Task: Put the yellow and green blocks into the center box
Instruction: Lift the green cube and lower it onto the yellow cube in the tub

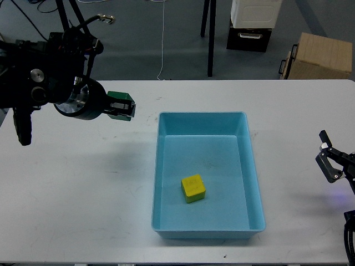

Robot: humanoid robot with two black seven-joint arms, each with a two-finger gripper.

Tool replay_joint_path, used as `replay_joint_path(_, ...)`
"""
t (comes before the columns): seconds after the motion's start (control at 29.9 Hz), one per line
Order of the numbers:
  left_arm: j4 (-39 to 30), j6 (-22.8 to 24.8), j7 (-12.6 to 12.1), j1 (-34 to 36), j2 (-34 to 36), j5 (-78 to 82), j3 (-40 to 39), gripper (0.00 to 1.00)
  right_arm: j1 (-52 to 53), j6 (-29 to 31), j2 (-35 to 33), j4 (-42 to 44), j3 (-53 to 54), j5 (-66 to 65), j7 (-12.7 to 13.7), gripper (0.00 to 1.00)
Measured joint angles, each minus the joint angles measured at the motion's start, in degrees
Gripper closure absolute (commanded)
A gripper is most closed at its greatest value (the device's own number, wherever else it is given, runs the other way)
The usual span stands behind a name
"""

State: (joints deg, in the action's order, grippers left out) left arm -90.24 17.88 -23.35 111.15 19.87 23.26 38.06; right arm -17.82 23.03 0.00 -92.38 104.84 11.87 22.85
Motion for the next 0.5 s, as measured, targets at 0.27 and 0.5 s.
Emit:
replay_joint_path(0.27, 5.38, -0.84, 1.64, -2.79, -16.95, -1.14, 0.36, 0.90, -0.30, 0.00, 0.00, 0.00, 0.47, 0.00, 0.00, 0.01)
replay_joint_path(0.5, 9.76, -0.93, 1.71, -7.90, -19.80, -1.20, 0.36, 0.69, -0.54, 0.00, 0.00, 0.00, 0.30, 0.00, 0.00, 0.01)
